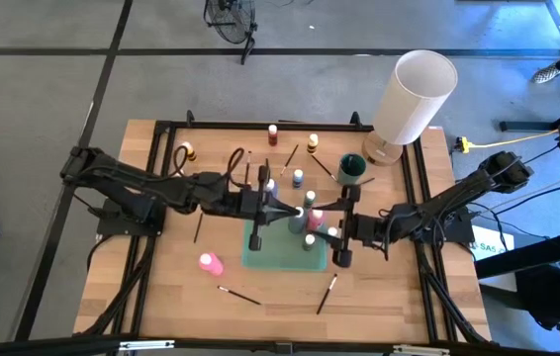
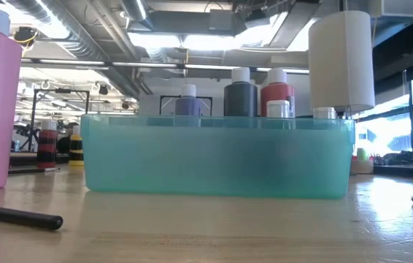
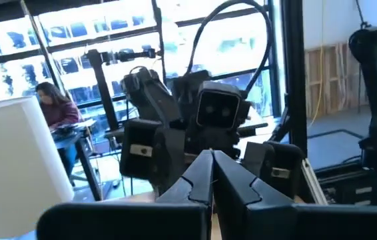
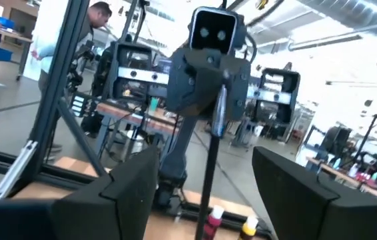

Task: Pick & Place Paint Supplies
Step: Put the black eyeshadow brush into the green cup

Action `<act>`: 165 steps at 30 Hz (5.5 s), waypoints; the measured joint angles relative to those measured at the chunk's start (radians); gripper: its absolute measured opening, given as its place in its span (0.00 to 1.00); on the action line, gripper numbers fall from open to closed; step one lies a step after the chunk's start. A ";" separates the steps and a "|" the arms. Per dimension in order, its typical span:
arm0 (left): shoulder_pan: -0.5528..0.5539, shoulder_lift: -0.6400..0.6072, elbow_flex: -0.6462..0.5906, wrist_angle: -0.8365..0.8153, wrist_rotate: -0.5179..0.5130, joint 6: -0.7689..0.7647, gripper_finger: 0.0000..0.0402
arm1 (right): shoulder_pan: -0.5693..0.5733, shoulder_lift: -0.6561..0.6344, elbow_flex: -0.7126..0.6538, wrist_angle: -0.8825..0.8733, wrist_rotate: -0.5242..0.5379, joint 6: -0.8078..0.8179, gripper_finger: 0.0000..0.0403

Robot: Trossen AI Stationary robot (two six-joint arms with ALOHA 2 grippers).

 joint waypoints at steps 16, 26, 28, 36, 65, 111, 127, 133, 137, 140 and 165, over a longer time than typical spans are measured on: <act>0.061 0.119 0.000 0.162 0.091 -0.085 0.00 | -0.043 0.035 0.000 -0.089 -0.027 0.075 0.61; 0.060 0.119 0.000 0.148 0.090 -0.087 0.00 | -0.030 0.035 0.000 -0.089 0.025 0.071 0.48; 0.058 0.119 0.000 0.146 0.089 -0.087 0.00 | -0.030 0.035 0.000 -0.089 0.035 0.072 0.43; 0.056 0.119 0.000 0.131 0.089 -0.087 0.00 | -0.030 0.035 0.000 -0.087 0.037 0.072 0.21; 0.057 0.117 0.000 0.074 0.101 -0.034 0.29 | -0.027 0.035 -0.001 -0.135 0.060 0.078 0.04; 0.147 -0.152 0.000 -0.804 -0.472 0.199 0.37 | 0.279 -0.233 -0.001 -0.761 1.013 0.370 0.04; 0.430 -0.260 -0.221 -0.543 0.004 0.148 0.37 | 0.134 -0.213 -0.005 -1.772 1.077 1.671 0.04; 0.454 -0.283 -0.271 -0.432 0.101 0.101 0.37 | 0.049 -0.201 -0.074 -1.775 1.076 1.795 0.04; 0.454 -0.282 -0.274 -0.410 0.124 0.094 0.37 | 0.025 -0.200 -0.086 -1.763 1.076 1.807 0.04; 0.454 -0.282 -0.274 -0.410 0.123 0.094 0.37 | 0.020 -0.201 -0.086 -1.754 1.076 1.804 0.04; 0.451 -0.281 -0.274 -0.406 0.173 0.066 0.37 | -0.191 -0.148 -0.086 -1.363 1.077 1.443 0.04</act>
